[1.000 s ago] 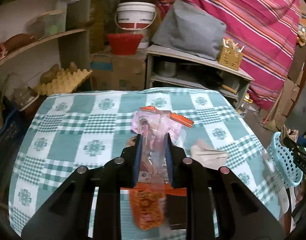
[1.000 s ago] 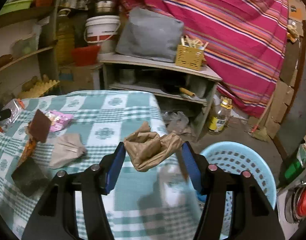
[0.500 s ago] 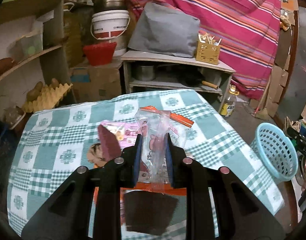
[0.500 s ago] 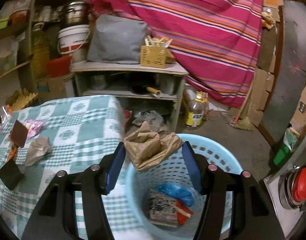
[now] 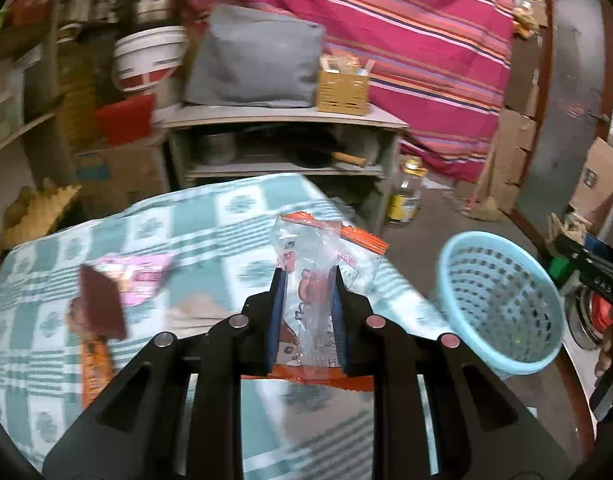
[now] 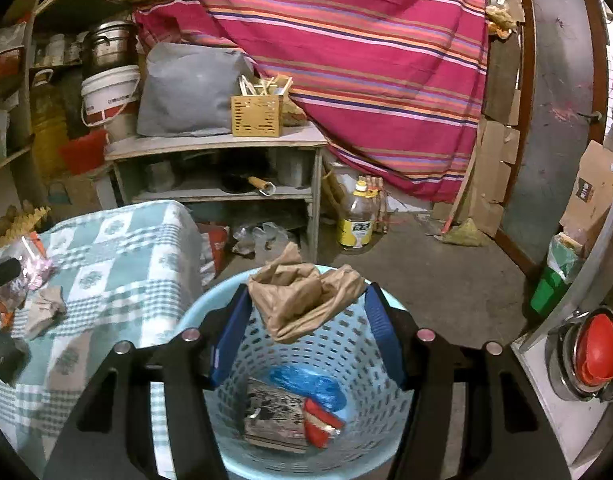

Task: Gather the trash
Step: 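Carry both items over the blue basket and open both tools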

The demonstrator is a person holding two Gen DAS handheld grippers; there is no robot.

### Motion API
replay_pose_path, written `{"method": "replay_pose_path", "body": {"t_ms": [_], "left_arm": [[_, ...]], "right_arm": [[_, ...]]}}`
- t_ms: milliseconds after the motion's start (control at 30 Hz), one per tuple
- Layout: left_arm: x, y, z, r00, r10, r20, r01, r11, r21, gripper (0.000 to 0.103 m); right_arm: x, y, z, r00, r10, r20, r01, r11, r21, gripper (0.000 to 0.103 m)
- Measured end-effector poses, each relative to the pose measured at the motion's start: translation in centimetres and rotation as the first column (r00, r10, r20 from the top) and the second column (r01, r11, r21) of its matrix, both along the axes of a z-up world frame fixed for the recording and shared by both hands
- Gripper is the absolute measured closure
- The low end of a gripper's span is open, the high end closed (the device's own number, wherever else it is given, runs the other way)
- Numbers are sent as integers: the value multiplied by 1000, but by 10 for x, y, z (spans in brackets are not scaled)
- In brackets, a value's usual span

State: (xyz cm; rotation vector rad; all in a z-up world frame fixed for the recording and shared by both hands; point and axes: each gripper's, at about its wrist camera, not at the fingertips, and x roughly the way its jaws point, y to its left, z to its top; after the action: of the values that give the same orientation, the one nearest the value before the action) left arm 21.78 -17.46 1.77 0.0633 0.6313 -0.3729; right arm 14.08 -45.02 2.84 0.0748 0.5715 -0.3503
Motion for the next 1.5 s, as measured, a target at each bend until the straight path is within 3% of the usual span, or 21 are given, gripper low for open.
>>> {"method": "replay_pose_path", "body": {"t_ms": [533,800,900,1067,1267,1500], "left_arm": [[-9,-132,-23,981,-193,-33,192,981,-35,82],[-2,-165,-30,970,-235,-58,232,972,-43,81],[0,-171,-29,970,-234,-62,231,972,-49,72],[0,-170,-26,973,-224,-57,221,974,-51,44],[0,-144,-18,985,-167,-31,166,985,-40,21],[-3,-96,-6,996,-91,-6,91,996,-25,11]], "right_arm": [[-17,-58,-18,996,-89,-16,90,992,92,45],[-15,-62,-19,997,-81,-8,81,992,99,45],[-15,-63,-19,996,-87,-5,87,990,108,45],[-14,-63,-21,996,-90,-10,90,990,109,45],[-10,-59,-22,996,-82,-21,84,991,103,44],[1,-44,-27,998,-43,-47,46,996,78,44]]}}
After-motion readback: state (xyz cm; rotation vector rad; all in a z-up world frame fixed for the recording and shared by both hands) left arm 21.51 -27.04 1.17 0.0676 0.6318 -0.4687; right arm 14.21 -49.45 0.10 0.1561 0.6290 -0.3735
